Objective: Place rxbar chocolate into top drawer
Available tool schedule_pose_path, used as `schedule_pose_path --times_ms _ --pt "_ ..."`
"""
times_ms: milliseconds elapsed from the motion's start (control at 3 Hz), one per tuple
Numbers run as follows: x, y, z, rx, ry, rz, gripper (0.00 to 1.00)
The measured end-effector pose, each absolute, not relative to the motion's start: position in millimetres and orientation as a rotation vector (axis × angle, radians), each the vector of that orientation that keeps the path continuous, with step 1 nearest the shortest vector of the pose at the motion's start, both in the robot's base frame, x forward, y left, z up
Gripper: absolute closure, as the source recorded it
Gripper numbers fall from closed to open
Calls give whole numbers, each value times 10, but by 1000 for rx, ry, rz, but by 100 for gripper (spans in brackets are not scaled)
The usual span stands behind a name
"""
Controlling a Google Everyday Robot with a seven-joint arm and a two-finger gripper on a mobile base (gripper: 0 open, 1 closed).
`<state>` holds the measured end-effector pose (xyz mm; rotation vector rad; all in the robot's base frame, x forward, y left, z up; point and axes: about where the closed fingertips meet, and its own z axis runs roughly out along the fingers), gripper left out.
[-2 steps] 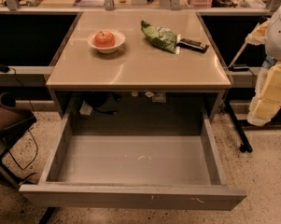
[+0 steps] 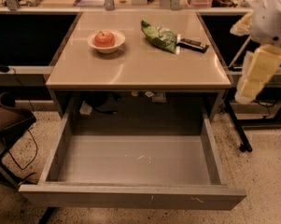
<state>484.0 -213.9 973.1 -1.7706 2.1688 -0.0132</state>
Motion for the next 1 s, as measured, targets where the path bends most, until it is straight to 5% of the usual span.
schedule_pose_path --times_ms 1000 --pt "6602 -1954 8936 -1734 2149 289 0"
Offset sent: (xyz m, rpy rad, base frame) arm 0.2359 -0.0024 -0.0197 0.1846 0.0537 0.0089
